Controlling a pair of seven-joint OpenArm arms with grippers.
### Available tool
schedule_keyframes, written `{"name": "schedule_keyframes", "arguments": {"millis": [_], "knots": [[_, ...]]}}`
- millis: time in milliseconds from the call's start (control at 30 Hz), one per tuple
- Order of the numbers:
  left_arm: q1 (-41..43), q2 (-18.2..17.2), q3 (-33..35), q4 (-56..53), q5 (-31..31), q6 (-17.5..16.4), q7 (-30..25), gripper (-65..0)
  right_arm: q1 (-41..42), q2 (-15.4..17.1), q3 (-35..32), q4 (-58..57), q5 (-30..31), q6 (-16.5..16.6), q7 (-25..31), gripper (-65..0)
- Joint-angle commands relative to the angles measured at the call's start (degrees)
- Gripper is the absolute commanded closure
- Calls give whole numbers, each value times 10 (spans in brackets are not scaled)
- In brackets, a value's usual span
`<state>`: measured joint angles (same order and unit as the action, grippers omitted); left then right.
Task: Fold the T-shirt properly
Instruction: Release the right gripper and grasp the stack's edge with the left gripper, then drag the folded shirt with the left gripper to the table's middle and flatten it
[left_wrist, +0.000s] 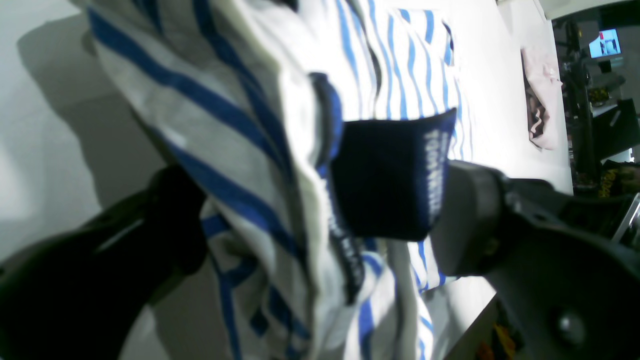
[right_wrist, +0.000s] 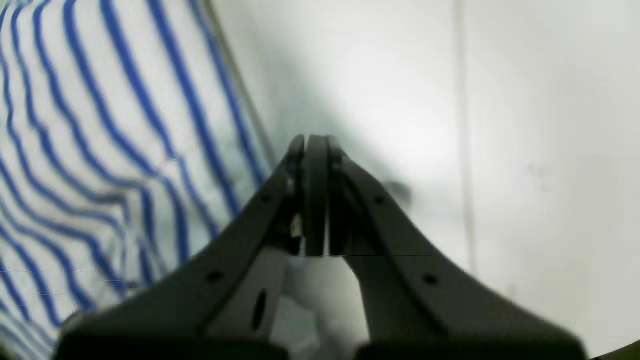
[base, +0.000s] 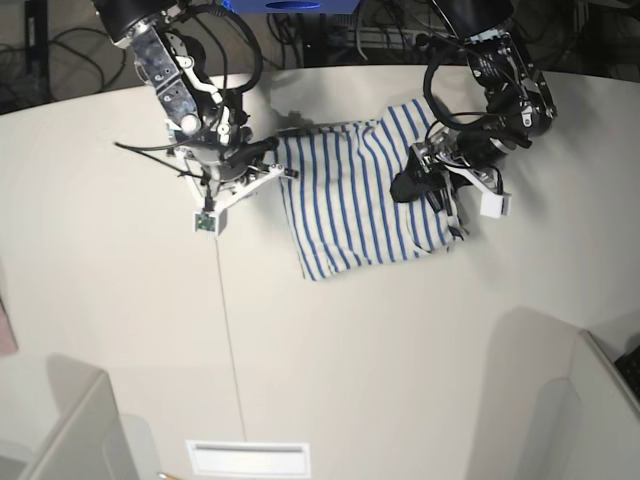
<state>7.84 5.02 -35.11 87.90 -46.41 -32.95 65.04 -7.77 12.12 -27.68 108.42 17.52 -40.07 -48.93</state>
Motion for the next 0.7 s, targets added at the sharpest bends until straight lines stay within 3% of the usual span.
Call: {"name": "schedule_keyframes", "arguments": {"millis": [0, 100, 233, 400, 533, 667], "knots": [[0, -2, 0, 4, 8, 8, 9, -507, 0, 0, 4, 17, -2, 1, 14, 0], [0, -2, 0, 4, 8, 25, 9, -351, -13, 0, 5, 18, -2, 1, 21, 0], [0, -7, 1, 3, 8, 35, 11, -196, -26, 0, 6, 18, -2, 1, 29, 0], [1, -61, 86, 3, 8, 75, 11, -21, -42, 0, 6, 18, -2, 1, 68, 0], [-8, -88, 135, 8, 8, 95, 11, 0, -47, -2, 21, 18, -2, 1, 72, 0], [-31, -131, 224, 3, 8, 120, 11, 0, -77, -33, 121, 19, 9, 1, 73, 0]]}}
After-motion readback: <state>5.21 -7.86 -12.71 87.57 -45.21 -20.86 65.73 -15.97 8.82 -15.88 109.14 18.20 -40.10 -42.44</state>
